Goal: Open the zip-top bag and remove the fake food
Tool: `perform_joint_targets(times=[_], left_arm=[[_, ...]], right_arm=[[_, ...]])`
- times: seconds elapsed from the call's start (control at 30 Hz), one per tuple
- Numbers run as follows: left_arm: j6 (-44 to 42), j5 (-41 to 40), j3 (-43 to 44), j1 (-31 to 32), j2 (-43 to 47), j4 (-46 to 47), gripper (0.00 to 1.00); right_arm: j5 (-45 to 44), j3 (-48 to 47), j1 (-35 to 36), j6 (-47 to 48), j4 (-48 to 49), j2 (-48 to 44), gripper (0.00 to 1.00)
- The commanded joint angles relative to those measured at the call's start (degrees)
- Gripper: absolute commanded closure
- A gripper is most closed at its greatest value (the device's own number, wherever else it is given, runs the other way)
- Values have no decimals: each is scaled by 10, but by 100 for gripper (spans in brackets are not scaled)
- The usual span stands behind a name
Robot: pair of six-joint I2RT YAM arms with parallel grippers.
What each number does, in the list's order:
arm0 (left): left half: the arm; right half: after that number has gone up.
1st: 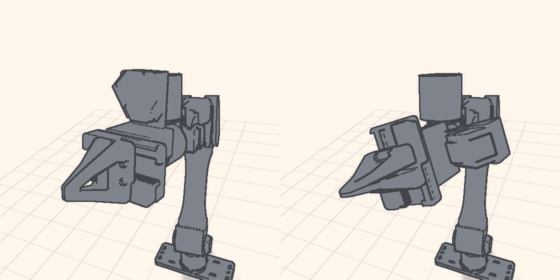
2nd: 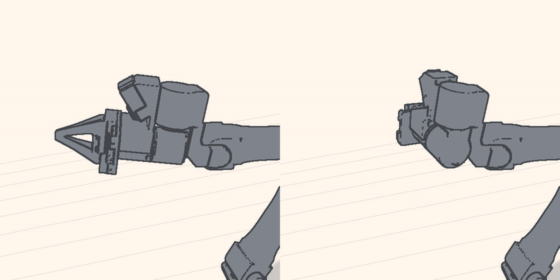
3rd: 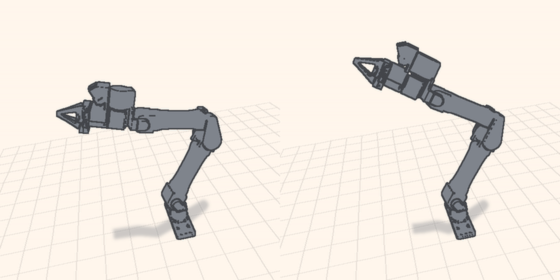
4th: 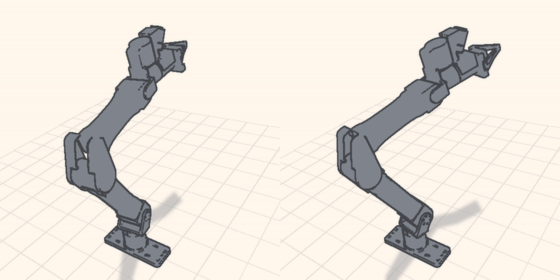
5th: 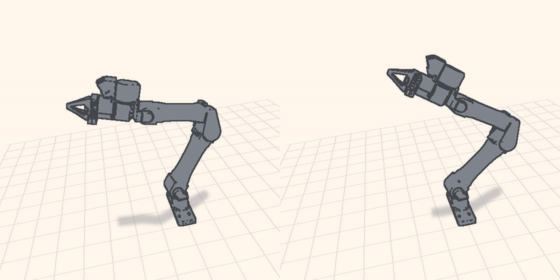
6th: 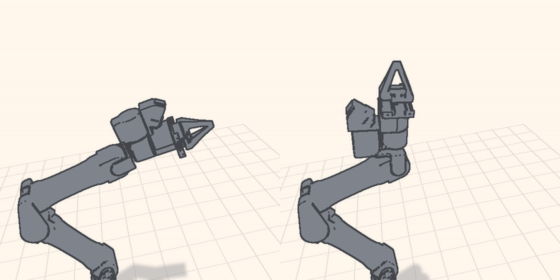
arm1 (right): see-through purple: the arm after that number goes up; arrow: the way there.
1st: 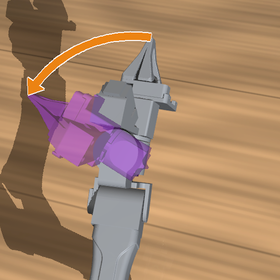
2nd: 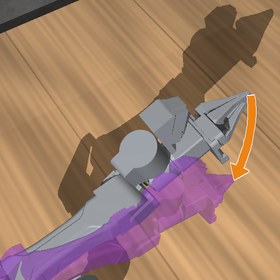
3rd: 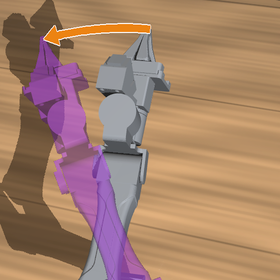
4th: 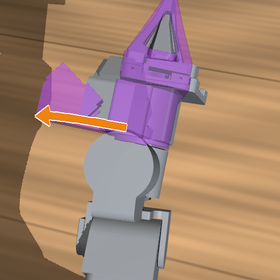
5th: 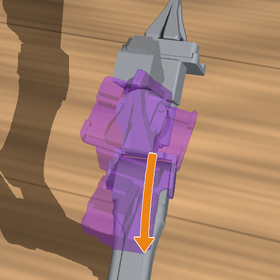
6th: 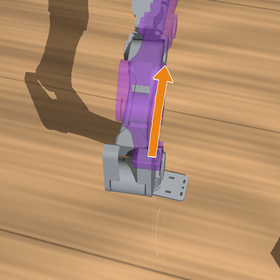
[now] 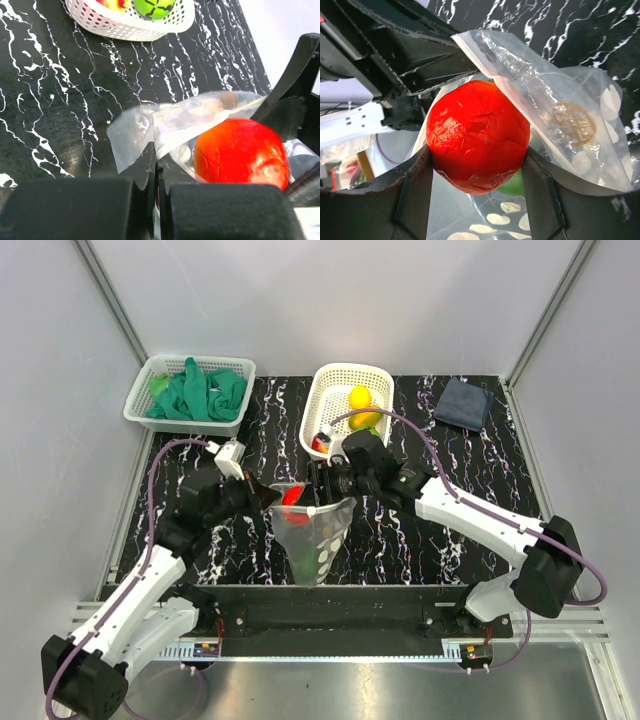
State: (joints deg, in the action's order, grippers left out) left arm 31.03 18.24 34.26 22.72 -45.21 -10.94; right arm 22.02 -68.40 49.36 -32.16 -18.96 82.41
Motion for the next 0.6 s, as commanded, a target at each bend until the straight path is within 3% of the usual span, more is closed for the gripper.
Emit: perform_joint_targets(times=[0.0,0.13,0.3,0.57], left_arm=[[-57,-65,16,-14,5,-28,100],[-77,-65,41,-18,15,-32,100],[-70,-1,27,-18,16,-18,100],[-2,42,-39,-18,38,14,100]], right_arm=[[107,-4,-7,13,28,-21,71],[153,22,-6,52,13,-22,70],[59,23,-7,54,41,-54,77],[-25,-1,-7,53,217,-49,82]])
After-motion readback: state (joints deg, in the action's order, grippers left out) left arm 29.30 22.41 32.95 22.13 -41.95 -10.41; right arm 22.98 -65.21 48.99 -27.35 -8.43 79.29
